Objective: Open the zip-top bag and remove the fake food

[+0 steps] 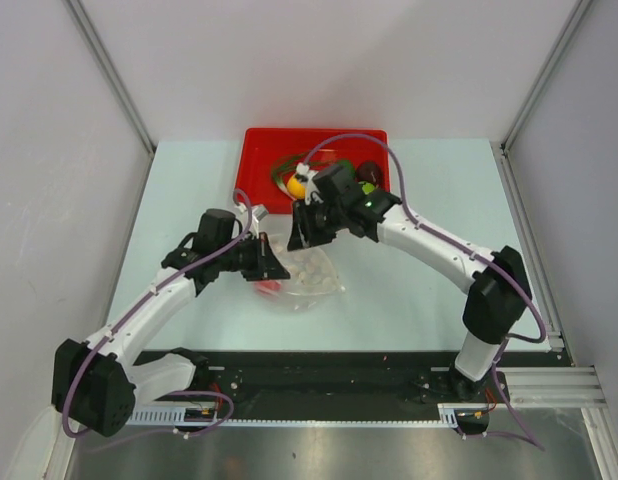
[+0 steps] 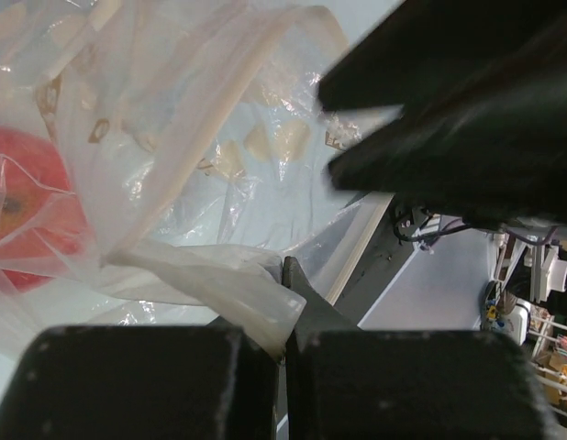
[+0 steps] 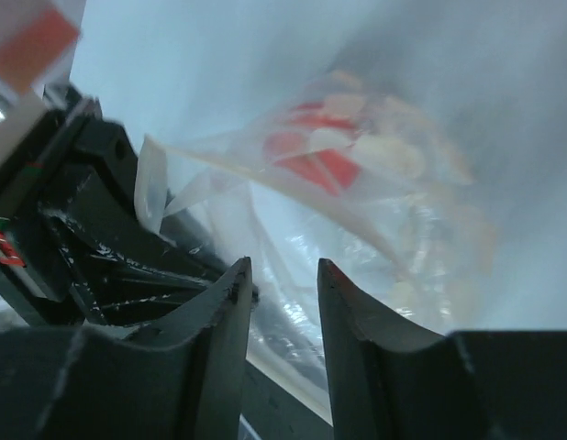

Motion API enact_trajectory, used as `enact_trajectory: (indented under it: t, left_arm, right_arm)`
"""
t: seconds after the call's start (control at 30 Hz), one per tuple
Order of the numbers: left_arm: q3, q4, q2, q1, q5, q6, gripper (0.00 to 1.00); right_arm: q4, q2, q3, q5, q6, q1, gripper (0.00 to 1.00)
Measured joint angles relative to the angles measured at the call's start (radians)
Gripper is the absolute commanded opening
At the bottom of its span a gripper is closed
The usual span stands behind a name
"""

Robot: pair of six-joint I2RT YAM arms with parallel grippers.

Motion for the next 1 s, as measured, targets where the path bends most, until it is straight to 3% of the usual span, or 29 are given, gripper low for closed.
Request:
enact_trajectory:
  t: [0.13, 0.5, 0.6, 0.63, 0.7, 0.9, 0.97, 1.0]
  left_arm:
    - [0.000, 0.017, 0.004, -0.005, 0.012, -0.007, 0.00]
    - [-0.010, 0.098, 0.020, -0.025, 0.025, -0.038, 0.00]
    - [-0.021, 0.120, 0.028, -0.029, 0.023, -0.054, 0.18]
    - [-0.023, 0.123, 0.028, -0.030, 0.021, -0.060, 0.36]
    - [-0.023, 0.128, 0.027, -0.033, 0.016, -0.064, 0.54]
    - [-0.012, 0.026, -0.079, -0.035, -0.121, -0.088, 0.63]
    - [0.011, -0.041, -0.151, -0.035, -0.203, -0.095, 0.62]
    - [0.024, -0.071, -0.188, -0.035, -0.246, -0.102, 0.56]
  right_arm:
    - [0.033, 0.042, -0.044, -0.050, 0.042, 0.049, 0.33]
    - [0.124, 0.211, -0.055, -0.137, 0.108, 0.039, 0.30]
    - [0.134, 0.228, -0.055, -0.147, 0.113, 0.037, 0.30]
    - [0.135, 0.231, -0.055, -0.147, 0.116, 0.037, 0.30]
    - [0.135, 0.237, -0.055, -0.147, 0.115, 0.037, 0.30]
    - [0.134, 0.259, -0.055, -0.151, 0.110, 0.037, 0.32]
    - [0.134, 0.267, -0.055, -0.153, 0.104, 0.037, 0.33]
    - [0.134, 0.269, -0.055, -0.153, 0.101, 0.037, 0.33]
